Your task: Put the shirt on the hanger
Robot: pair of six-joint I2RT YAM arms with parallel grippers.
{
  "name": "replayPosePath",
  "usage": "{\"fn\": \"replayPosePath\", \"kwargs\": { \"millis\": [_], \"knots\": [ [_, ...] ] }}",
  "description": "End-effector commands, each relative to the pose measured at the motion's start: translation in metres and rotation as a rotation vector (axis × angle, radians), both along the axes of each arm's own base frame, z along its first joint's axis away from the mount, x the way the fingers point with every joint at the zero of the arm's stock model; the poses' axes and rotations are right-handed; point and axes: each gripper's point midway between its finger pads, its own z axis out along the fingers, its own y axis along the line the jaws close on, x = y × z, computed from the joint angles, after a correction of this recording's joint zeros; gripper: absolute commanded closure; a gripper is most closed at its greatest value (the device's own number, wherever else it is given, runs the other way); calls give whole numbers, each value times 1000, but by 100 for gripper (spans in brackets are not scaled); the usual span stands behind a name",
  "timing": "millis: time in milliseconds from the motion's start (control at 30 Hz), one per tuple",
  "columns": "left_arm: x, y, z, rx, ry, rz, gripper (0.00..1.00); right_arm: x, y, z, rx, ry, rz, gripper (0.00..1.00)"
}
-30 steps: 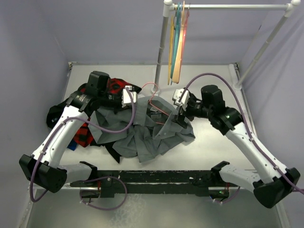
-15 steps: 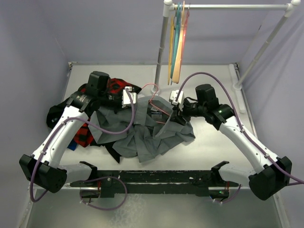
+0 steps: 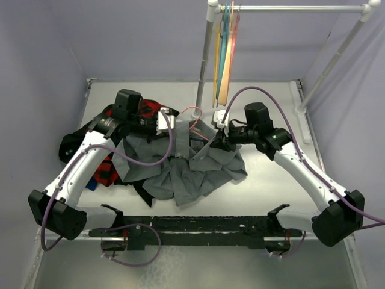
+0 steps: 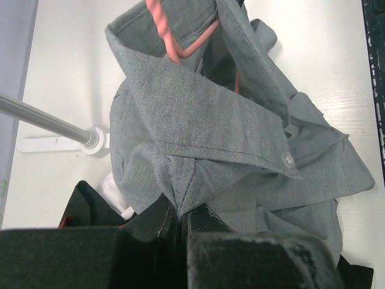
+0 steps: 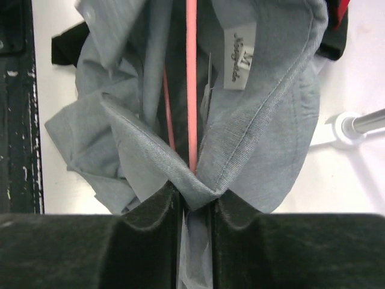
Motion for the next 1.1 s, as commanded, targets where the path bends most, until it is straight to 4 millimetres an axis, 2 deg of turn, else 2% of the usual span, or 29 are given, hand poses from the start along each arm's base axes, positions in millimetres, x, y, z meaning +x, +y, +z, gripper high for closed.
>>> {"fn": "replayPosePath", "kwargs": {
  "millis": [0, 100, 433, 633, 667, 733, 800, 900, 933, 967, 1000, 1033, 1067],
  "knots": [
    [2, -13, 22, -74, -32, -46, 100, -4, 17, 59, 134, -113, 74, 83],
    [4, -17, 21, -83, -22, -51, 100, -5, 20, 63, 149, -109, 88, 84],
    [7, -25, 24, -101, -15, -69, 100, -3, 32, 41, 141, -26, 113, 84],
    [8, -27, 29, -107, -22, -72, 100, -1, 37, 37, 160, -17, 124, 84],
    [8, -27, 29, -107, -21, -72, 100, -1, 38, 38, 164, -17, 125, 87],
    [8, -27, 27, -104, -19, -72, 100, -3, 38, 39, 173, -1, 126, 99],
    [9, -25, 26, -94, -24, -64, 100, -6, 38, 46, 198, -5, 116, 100],
    [13, -20, 23, -61, -45, -41, 100, -3, 25, 48, 225, 13, -42, 100],
    [16, -18, 22, -47, -55, -24, 94, -1, 18, 38, 223, 26, -118, 100],
    [19, -15, 22, -34, -66, -4, 80, -3, 11, 37, 231, 36, -175, 100],
    [23, -13, 23, -22, -76, 21, 46, -5, 4, 35, 235, 45, -230, 100],
    [29, -9, 27, -12, -92, 50, 9, -6, -4, 34, 238, 51, -288, 100],
    [36, -6, 31, -4, -113, 95, 1, -7, -12, 32, 241, 66, -346, 100]
  ]
}}
